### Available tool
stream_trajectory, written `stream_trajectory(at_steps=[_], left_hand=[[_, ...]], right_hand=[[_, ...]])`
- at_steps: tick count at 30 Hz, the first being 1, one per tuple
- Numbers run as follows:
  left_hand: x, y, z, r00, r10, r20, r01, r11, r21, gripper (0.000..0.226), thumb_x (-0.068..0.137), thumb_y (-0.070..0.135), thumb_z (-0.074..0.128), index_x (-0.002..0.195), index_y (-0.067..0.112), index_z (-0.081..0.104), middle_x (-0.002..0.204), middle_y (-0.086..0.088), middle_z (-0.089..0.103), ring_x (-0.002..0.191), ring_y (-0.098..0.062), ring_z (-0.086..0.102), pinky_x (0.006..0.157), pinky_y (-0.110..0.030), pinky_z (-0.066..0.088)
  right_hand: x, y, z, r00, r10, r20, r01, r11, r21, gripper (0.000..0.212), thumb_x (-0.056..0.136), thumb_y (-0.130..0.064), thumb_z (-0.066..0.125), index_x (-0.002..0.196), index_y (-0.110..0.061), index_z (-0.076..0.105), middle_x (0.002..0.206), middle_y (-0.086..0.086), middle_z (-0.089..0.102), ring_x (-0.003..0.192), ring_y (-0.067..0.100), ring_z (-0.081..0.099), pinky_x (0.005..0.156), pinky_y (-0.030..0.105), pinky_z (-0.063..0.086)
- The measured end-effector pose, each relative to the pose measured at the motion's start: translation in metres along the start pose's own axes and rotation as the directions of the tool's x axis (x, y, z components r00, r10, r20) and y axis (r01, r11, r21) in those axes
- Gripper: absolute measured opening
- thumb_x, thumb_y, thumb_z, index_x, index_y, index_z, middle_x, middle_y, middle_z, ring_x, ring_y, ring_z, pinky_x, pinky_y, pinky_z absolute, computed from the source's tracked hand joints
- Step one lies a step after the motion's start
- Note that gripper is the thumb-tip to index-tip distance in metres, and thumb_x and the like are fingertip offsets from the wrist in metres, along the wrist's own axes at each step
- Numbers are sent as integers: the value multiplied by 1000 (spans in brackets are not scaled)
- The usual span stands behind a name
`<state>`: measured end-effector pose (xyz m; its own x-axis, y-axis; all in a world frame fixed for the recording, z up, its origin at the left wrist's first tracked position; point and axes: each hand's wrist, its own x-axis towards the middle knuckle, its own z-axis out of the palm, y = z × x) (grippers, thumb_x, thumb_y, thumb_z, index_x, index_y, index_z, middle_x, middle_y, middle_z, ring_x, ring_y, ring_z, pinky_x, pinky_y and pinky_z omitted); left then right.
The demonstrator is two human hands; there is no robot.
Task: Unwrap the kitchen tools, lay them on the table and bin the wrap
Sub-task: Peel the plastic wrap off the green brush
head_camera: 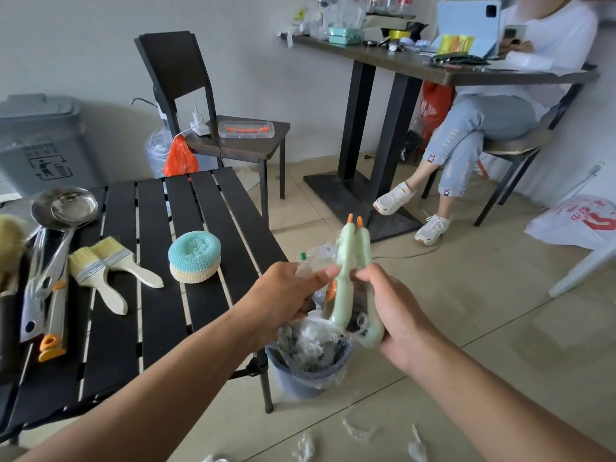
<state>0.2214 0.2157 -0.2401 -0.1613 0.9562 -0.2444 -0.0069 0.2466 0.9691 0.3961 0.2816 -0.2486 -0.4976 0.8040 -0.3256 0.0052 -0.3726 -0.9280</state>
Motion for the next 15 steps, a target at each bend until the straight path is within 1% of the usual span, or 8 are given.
stream_trajectory(at_steps=[2,3,5,7,9,11,13,15], left_hand=[[1,1,-7,998,-22,59,26,996,-84,54,90,41,82,48,24,53,53,10,42,47,-10,35,49,-20,34],[2,1,-12,996,-25,82,32,995,-92,54,89,37,83,45,24,54,51,12,43,43,-7,36,44,-18,35],[5,3,-21,992,-29,119,35,998,-47,56,84,38,88,47,25,48,54,9,35,46,-9,28,44,-19,32],[5,5,-27,983,-11,182,9,1000,14,56,83,43,89,52,26,45,59,6,31,54,-14,21,47,-21,27],[5,2,-26,973,32,229,-35,999,11,53,85,46,89,59,25,48,62,1,35,57,-19,27,54,-23,34],[3,-1,-19,970,66,236,-62,998,-24,53,83,46,91,69,14,51,71,-7,40,65,-31,32,69,-37,39],[3,-7,-12,976,114,186,-123,992,36,51,84,44,90,65,14,53,67,-8,37,63,-35,26,62,-41,31],[2,-8,-6,977,167,133,-176,982,61,42,90,43,84,64,17,63,62,-9,42,58,-26,31,55,-38,29]], right_hand=[[3,-5,-3,998,-36,44,35,999,33,42,102,-29,46,103,-15,85,94,11,80,79,19,75,71,34,57],[5,-7,-5,997,-55,48,52,997,59,41,102,-30,48,96,-17,86,92,9,79,78,18,75,68,34,58],[8,-9,-9,998,-62,23,58,989,134,41,101,-30,55,74,-22,84,80,6,75,69,15,73,62,32,58],[8,-11,-13,999,-22,50,14,987,160,40,99,-30,57,68,-23,82,73,4,71,63,14,70,57,28,55],[9,-13,-18,995,25,97,-40,987,153,33,97,-35,59,81,-22,84,83,8,73,69,16,71,62,30,55],[8,-13,-21,989,49,139,-65,992,111,39,95,-47,61,111,-17,80,100,15,77,79,20,72,72,34,56],[5,-10,-17,978,49,202,-44,999,-30,62,86,-63,70,126,-15,73,100,10,78,82,18,73,70,32,58],[1,-7,-8,968,52,244,-11,986,-166,63,70,-63,87,118,-24,76,96,-2,78,82,11,74,68,26,58]])
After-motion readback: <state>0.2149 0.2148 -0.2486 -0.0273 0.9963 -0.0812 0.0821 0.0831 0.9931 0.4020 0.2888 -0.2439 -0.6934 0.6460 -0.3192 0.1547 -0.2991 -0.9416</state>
